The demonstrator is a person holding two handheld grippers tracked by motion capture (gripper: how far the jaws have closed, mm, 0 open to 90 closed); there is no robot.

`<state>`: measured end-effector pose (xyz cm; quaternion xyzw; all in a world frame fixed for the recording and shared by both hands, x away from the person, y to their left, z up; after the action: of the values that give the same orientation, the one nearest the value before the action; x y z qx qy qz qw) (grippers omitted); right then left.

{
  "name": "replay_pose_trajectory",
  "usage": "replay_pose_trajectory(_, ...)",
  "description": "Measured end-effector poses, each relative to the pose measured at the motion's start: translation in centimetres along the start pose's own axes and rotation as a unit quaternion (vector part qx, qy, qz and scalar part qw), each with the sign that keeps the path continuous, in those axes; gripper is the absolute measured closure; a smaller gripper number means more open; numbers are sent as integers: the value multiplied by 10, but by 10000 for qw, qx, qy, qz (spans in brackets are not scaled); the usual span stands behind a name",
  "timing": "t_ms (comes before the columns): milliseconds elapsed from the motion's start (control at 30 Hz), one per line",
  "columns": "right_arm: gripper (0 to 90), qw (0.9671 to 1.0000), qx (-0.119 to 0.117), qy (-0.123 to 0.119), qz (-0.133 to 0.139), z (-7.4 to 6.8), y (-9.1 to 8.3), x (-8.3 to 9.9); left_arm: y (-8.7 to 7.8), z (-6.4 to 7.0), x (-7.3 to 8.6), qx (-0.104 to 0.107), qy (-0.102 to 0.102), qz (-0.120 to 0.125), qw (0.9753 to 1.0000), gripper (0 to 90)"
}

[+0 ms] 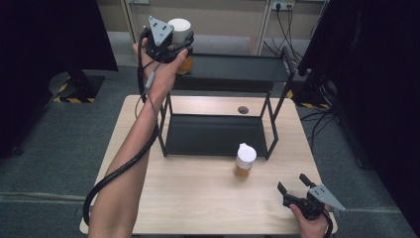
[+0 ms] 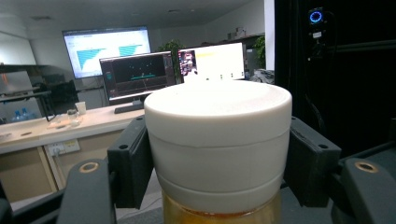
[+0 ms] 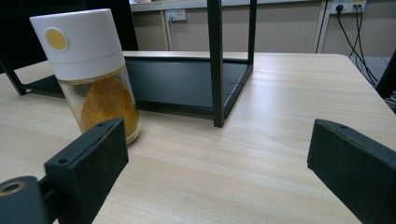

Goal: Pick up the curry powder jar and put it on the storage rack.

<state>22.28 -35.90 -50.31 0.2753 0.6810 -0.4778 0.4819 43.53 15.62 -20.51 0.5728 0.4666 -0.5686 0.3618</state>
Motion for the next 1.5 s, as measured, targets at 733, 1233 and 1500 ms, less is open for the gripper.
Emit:
replay_pose_trajectory(733, 56, 10000, -2, -40, -12, -1, 0, 0, -8, -1, -3, -282, -157, 138, 9994, 178)
replay_pose_trajectory(1233, 56, 10000, 4, -62, -21, -1, 0, -1, -38, 11, 5, -45, -34, 296, 9995, 165)
replay_pose_trajectory(1500, 55, 10000, 10, -81, -18, -1, 0, 0, -52, 16, 14, -8, 46, 310, 9995, 165)
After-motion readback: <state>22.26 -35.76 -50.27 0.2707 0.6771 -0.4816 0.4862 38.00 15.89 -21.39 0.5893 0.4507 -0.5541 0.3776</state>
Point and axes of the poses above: each handheld gripper's, and its own axes: y roughly forward along the jaws, x roughly out of its underside, z roughly to its right, the point moved 5 cm from there along y, roughly forward along the jaws, and after that the axes turned 10 degrees about -z, right-handed, at the moved point
